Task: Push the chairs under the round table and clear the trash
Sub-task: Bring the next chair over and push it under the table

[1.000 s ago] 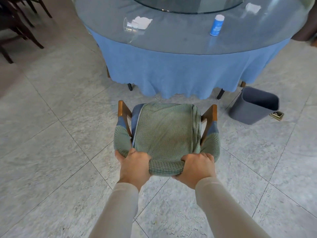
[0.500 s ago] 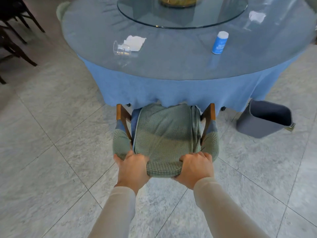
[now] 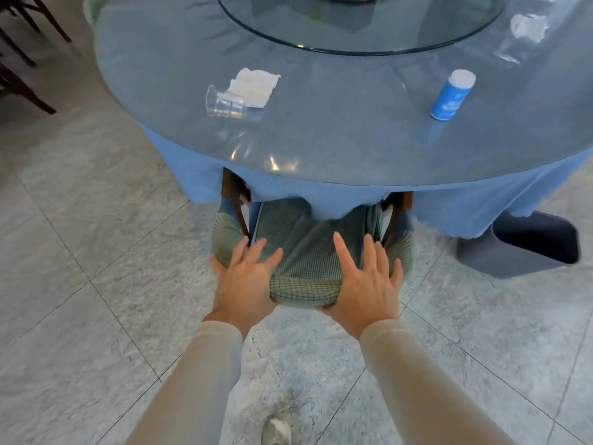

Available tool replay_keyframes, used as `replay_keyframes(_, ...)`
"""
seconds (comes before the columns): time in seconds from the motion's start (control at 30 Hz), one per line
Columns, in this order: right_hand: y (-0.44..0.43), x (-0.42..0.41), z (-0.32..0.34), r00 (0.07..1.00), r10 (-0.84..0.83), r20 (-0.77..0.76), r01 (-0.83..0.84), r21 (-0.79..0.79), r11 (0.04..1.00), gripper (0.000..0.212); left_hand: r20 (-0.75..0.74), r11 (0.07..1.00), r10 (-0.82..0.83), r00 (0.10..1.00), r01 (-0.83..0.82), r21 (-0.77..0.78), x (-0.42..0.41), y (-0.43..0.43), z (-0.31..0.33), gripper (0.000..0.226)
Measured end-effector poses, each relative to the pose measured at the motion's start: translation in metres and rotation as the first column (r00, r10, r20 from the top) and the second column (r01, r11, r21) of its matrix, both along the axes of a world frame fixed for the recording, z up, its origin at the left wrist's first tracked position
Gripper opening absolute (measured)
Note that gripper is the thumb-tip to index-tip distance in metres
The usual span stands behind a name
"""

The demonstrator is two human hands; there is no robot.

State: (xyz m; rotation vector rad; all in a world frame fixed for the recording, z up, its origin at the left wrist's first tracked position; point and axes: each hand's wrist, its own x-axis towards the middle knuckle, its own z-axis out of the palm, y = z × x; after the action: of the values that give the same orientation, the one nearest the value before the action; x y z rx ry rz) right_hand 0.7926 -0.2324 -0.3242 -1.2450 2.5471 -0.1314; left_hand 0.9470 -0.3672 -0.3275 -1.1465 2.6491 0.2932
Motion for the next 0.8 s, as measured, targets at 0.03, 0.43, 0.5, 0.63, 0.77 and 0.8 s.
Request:
replay_keyframes(0.03,-0.01,-0.006,-0.001,1.0,-0.017,-0.013,0.016,-0.025,1.0,0.129,-0.027,1.0,0.004,1.0,-0.004,0.0,-0.006,-0.011,-0.002,0.101)
replay_keyframes(0.43,-0.118,-0.071,-0.003,0.984,-0.137,-0.111,0.13,-0.072,0.989,0.152,-0.151,0.995,-0.074,0.986,0.064,-0.072,-0.079,-0.123,-0.011,0.137)
replay_keyframes(0.5,-0.132,-0.08,-0.004,0.982,-0.151,-0.111,0.145,-0.065,0.987,0.15,-0.148,0.994,-0.08,0.986,0.068,-0.079,-0.088,-0.138,-0.013,0.137)
replay_keyframes(0.63,-0.145,-0.086,-0.005,0.977,-0.148,-0.154,0.144,-0.034,0.989,0.144,-0.131,0.993,-0.093,0.987,0.082,-0.088,-0.099,-0.155,-0.011,0.132)
replay_keyframes(0.77,-0.148,-0.083,-0.009,0.971,-0.167,-0.171,0.16,-0.052,0.986,0.142,-0.081,0.985,-0.081,0.993,0.067,-0.161,-0.102,-0.159,-0.006,0.136)
replay_keyframes(0.8,-0.149,-0.083,-0.009,0.97,-0.169,-0.176,0.162,-0.057,0.985,0.142,-0.071,0.982,-0.086,0.994,0.072,-0.175,-0.103,-0.161,-0.006,0.137)
